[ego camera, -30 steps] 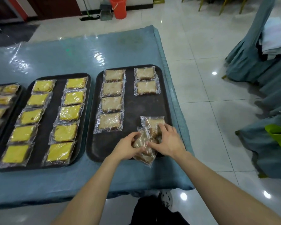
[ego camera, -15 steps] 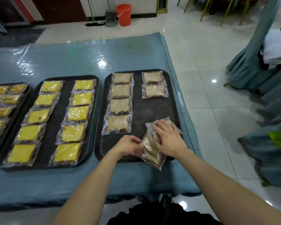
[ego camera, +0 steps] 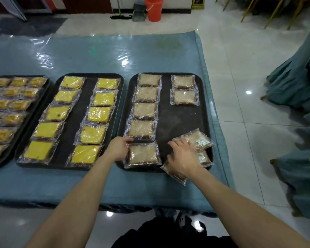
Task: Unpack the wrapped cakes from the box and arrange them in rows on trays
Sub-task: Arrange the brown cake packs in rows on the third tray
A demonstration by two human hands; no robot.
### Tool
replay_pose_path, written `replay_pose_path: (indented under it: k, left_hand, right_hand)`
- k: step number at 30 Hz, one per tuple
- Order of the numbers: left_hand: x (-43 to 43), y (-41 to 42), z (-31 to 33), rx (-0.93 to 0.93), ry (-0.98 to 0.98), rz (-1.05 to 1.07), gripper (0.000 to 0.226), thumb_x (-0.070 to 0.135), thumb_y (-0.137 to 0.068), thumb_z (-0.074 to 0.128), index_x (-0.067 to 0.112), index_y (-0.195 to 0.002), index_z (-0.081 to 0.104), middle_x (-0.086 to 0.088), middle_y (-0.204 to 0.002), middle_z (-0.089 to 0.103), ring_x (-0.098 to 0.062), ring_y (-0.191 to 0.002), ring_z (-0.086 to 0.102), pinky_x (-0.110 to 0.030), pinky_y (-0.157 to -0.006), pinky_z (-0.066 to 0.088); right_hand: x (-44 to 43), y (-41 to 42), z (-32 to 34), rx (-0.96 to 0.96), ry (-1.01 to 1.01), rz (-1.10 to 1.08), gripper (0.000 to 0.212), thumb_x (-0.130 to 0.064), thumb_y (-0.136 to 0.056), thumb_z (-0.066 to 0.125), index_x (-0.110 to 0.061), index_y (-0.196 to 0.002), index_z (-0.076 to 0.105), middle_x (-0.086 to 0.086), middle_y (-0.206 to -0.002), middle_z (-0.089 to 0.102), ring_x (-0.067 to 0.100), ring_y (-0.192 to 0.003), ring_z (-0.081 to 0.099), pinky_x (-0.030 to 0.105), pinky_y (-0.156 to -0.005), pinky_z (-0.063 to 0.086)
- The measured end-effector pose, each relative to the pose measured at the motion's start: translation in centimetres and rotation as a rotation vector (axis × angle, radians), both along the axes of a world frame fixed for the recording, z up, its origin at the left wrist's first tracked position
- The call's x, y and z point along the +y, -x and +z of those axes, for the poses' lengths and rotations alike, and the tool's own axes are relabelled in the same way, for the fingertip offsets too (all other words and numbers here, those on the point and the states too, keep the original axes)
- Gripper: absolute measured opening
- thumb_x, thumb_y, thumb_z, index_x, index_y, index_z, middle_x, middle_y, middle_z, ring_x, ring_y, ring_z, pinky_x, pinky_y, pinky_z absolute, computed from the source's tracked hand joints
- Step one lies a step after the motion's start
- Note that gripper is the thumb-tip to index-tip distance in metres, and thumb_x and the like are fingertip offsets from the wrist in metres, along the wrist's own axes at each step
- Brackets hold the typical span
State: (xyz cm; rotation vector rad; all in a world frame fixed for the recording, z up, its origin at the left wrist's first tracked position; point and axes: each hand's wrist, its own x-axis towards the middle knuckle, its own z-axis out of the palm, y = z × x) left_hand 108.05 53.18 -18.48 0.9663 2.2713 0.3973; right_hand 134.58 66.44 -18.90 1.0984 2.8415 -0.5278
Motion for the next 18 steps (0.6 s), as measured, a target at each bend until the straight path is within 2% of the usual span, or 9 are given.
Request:
replay_pose_path:
  k: [1,2,3,6,9,11,14,16,18]
  left_hand:
    - [-0.3,0.3,-0.6,0.047,-0.030,-0.007,0.046,0.006,-0.102,0.063,0.028,-0.142,0.066,-0.006,-0.125,0.065,-0.020,-0.085,0.069,-0.030,-0.081,0.062]
    - [-0.8,0.5,-1.3,0.047,-0.044,-0.014,0.053,0.007,-0.098,0.072,0.028,-0.146,0.062,-0.007,-0.132,0.058,-0.022,-0.095,0.070,-0.038,-0.097,0.061]
    - [-1.3,0.5,-1.7,0.023,-0.044,-0.015,0.057,0.008,-0.094,0.079,0.028,-0.145,0.062,-0.005,-0.131,0.053,-0.022,-0.101,0.070,-0.043,-0.105,0.059]
    - [-2.5,0.5,-1.9,-0.010,-0.017,-0.075,0.062,0.019,-0.082,0.095,0.028,-0.134,0.064,0.000,-0.125,0.050,-0.014,-0.098,0.067,-0.037,-0.100,0.060]
    - [-3.3,0.7,-1.8,-0.006,0.019,-0.163,0.075,0.024,-0.074,0.100,0.031,-0.136,0.060,0.004,-0.122,0.053,-0.009,-0.092,0.065,-0.030,-0.088,0.058]
    - [-3.5,1.0,-1.6,0.005,0.041,-0.216,0.087,0.028,-0.068,0.103,0.035,-0.140,0.055,0.007,-0.120,0.057,-0.011,-0.090,0.065,-0.034,-0.086,0.059]
    - [-3.7,0.7,-1.0,0.017,0.060,-0.263,0.099,0.034,-0.063,0.104,0.039,-0.144,0.047,0.009,-0.117,0.061,-0.015,-0.098,0.065,-0.041,-0.089,0.059]
    - [-3.8,0.6,-0.6,-0.006,0.023,-0.237,0.092,0.026,-0.068,0.102,0.039,-0.140,0.047,0.009,-0.113,0.061,-0.016,-0.098,0.066,-0.043,-0.088,0.060]
    - [-3.5,0.5,0.1,-0.121,-0.051,-0.160,0.084,0.008,-0.075,0.096,0.040,-0.138,0.050,0.006,-0.113,0.062,-0.019,-0.096,0.070,-0.043,-0.085,0.064]
  right_hand:
    - [-0.6,0.6,0.1,-0.018,0.019,0.023,0.058,-0.040,-0.096,0.064,-0.020,-0.150,0.054,0.004,-0.141,0.063,0.028,-0.140,0.046,0.046,-0.120,0.036]
    - [-1.1,1.3,0.0,-0.044,0.042,0.046,0.059,-0.043,-0.096,0.065,-0.020,-0.149,0.053,0.005,-0.138,0.065,0.029,-0.138,0.048,0.046,-0.118,0.038]
    - [-1.5,2.0,-0.1,-0.073,0.068,0.057,0.060,-0.044,-0.096,0.066,-0.018,-0.148,0.052,0.007,-0.136,0.066,0.030,-0.134,0.051,0.044,-0.115,0.041]
    - [-2.3,3.9,-0.8,-0.117,0.136,0.013,0.062,-0.045,-0.095,0.070,-0.013,-0.145,0.051,0.011,-0.134,0.064,0.032,-0.129,0.055,0.043,-0.108,0.047]
    - [-2.9,5.2,-1.4,-0.137,0.171,-0.007,0.060,-0.043,-0.092,0.075,-0.013,-0.139,0.055,0.012,-0.131,0.066,0.033,-0.124,0.059,0.042,-0.101,0.050]
    - [-3.2,5.6,-1.6,-0.144,0.217,-0.034,0.060,-0.041,-0.090,0.078,-0.013,-0.137,0.055,0.013,-0.126,0.069,0.035,-0.119,0.064,0.042,-0.095,0.053]
    - [-3.5,6.1,-1.8,-0.115,0.269,-0.122,0.064,-0.046,-0.091,0.077,-0.013,-0.137,0.048,0.010,-0.109,0.074,0.033,-0.103,0.071,0.042,-0.082,0.058]
    - [-3.9,6.5,-1.8,-0.025,0.362,-0.231,0.078,-0.049,-0.094,0.071,-0.013,-0.153,0.035,0.006,-0.097,0.076,0.029,-0.092,0.072,0.042,-0.077,0.058]
    - [-3.9,6.7,-1.5,0.041,0.416,-0.304,0.089,-0.051,-0.098,0.066,-0.015,-0.167,0.022,0.006,-0.099,0.078,0.028,-0.094,0.072,0.038,-0.077,0.057]
